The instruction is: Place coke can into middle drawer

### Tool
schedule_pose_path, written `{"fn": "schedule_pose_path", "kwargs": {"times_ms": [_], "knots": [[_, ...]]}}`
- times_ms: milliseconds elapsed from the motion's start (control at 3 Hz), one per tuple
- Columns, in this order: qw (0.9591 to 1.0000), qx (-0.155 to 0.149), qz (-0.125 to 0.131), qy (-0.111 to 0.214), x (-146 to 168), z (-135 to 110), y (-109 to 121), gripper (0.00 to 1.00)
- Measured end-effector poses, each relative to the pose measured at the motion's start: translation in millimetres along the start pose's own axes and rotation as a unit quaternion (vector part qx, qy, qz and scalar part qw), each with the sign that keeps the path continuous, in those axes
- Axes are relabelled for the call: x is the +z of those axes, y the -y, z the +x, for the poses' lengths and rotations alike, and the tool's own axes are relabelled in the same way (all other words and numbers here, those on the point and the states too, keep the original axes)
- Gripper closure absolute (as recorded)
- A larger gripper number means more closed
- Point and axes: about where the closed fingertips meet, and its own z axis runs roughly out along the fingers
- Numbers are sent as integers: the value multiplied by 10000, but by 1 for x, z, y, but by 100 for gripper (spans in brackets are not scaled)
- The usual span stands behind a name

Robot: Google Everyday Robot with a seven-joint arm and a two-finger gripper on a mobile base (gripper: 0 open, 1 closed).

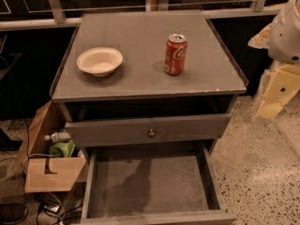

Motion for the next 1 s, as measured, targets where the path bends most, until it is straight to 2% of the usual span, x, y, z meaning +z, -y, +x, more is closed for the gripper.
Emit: {"fn": "schedule_pose_path", "kwargs": {"times_ms": [333,667,1000], "knots": [[10000,0,0,0,0,0,0,0],[9996,142,-4,225,12,-7,6,0],[9977,339,65,584,33,-22,26,0]]}}
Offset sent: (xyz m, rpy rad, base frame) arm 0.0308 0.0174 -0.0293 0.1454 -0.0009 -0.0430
